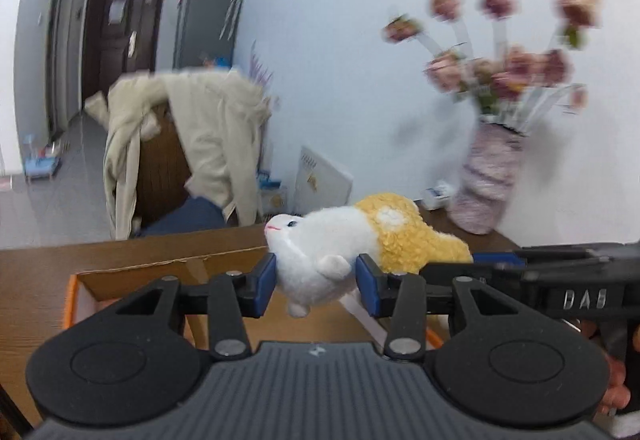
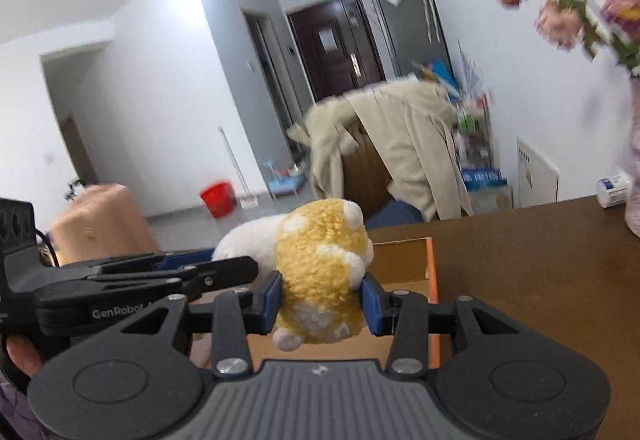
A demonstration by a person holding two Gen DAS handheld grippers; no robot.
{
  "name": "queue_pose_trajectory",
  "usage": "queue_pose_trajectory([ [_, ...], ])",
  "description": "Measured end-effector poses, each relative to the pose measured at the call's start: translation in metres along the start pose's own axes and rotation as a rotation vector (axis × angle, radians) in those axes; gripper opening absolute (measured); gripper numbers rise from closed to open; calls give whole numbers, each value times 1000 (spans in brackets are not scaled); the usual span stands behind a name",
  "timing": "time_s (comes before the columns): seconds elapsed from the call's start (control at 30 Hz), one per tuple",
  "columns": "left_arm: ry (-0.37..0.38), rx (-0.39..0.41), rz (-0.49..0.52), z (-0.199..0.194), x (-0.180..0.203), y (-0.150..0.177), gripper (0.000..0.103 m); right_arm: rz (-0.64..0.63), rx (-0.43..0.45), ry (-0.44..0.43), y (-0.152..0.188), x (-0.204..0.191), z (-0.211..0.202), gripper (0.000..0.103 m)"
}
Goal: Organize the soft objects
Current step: 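Lift the plush toy into the box and release it from the left tool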
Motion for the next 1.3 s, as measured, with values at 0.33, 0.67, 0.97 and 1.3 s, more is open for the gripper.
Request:
queue_pose_trajectory([
  [0.33, -71, -217, -139, 136, -61, 34, 43, -23, -155, 149, 12, 36, 135, 41],
  [0.67, -122, -228, -106, 117, -59, 32, 44, -183, -156, 252, 18, 17, 129, 46],
  [0.97, -155, -83, -13, 11, -28, -22, 52, -227, -23, 257, -27, -2, 39, 47],
  [1.3, -249, 78, 45, -144, 8, -37, 67, -277, 154, 228, -47, -37, -104, 68],
])
Point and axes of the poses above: each gripper's, at about its wrist camera, not at the fingertips, and z roughly the way its jaws point, x to its right, y to its underside, the point moved 6 cm from there along z, roughly the way its jaws point, and after that the axes turned 5 degrees about y, right-handed, at the moved point
